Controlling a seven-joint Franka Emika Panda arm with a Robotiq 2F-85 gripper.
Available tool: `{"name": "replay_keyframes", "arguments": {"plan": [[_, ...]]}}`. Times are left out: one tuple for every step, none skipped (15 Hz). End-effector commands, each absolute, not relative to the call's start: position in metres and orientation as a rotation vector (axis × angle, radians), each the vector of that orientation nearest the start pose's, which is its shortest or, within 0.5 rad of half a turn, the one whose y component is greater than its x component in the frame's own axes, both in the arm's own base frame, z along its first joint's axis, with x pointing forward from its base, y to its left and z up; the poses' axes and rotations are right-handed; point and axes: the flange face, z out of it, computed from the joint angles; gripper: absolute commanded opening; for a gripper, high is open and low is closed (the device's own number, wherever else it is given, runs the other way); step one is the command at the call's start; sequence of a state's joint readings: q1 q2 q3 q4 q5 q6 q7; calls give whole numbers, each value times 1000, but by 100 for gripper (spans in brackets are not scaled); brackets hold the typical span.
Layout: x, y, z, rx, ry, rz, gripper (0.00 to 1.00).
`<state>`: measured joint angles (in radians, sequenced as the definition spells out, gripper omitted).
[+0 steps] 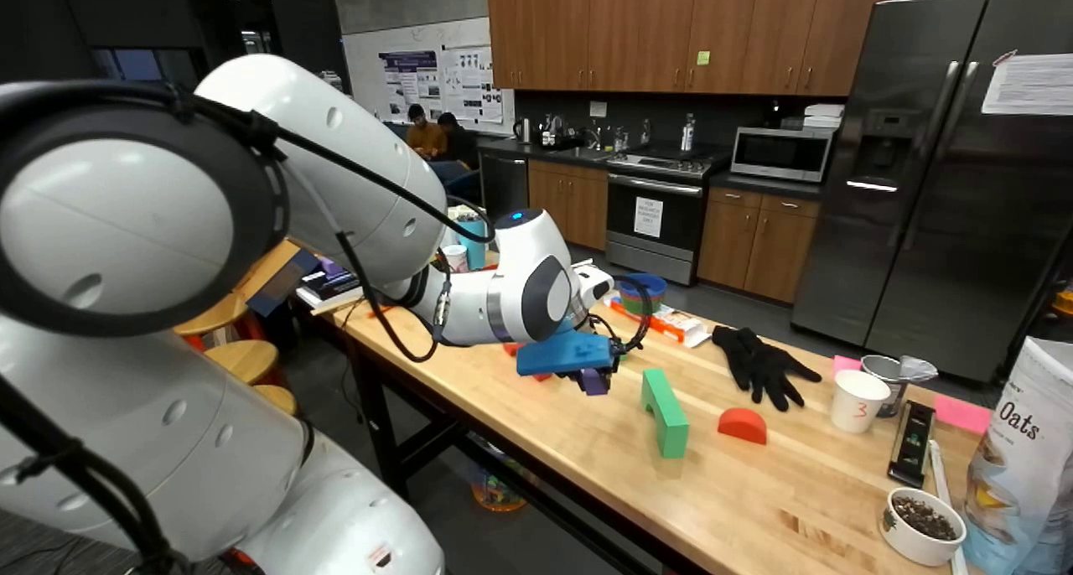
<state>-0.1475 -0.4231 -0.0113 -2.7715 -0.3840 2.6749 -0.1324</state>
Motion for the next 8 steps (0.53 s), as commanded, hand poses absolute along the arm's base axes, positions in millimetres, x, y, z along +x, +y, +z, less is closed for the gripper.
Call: {"name": "replay_keyframes", "arguments": {"plan": [[384, -55, 377, -3330, -458, -471, 16], [383, -57, 377, -3330, -445, -462, 16], [383, -59, 377, -3330, -427, -454, 16], [381, -61, 377, -3328, -409, -444, 16], [380, -64, 377, -3331, -383, -431, 16], [379, -67, 377, -3333, -362, -419, 16], [376, -70, 379, -3335, -333, -406, 16], [374, -73, 380, -3337, -312, -396, 16]]}}
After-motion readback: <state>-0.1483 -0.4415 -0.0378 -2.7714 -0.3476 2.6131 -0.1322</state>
